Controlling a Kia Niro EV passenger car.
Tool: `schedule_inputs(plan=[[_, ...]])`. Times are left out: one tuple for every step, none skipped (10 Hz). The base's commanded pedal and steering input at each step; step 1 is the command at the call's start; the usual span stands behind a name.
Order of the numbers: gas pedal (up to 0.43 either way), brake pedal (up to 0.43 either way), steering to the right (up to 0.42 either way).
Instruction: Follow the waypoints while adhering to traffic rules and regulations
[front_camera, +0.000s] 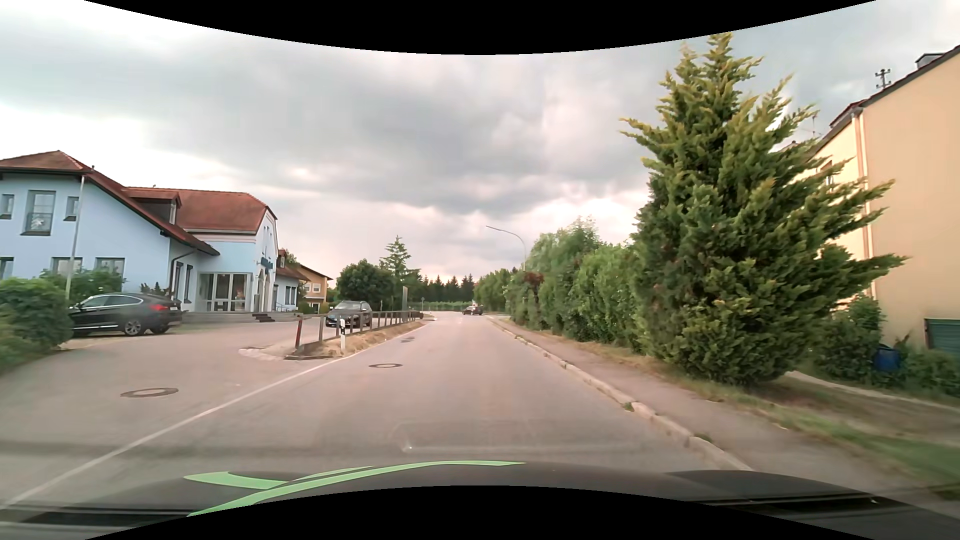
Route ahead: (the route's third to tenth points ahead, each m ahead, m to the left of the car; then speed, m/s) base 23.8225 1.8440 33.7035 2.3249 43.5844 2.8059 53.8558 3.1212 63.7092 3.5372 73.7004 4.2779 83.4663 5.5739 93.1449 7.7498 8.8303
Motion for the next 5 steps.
schedule_inputs(plan=[[0.11,0.0,-0.005],[0.11,0.0,-0.005],[0.11,0.0,-0.004],[0.11,0.0,-0.004],[0.11,0.0,-0.004]])
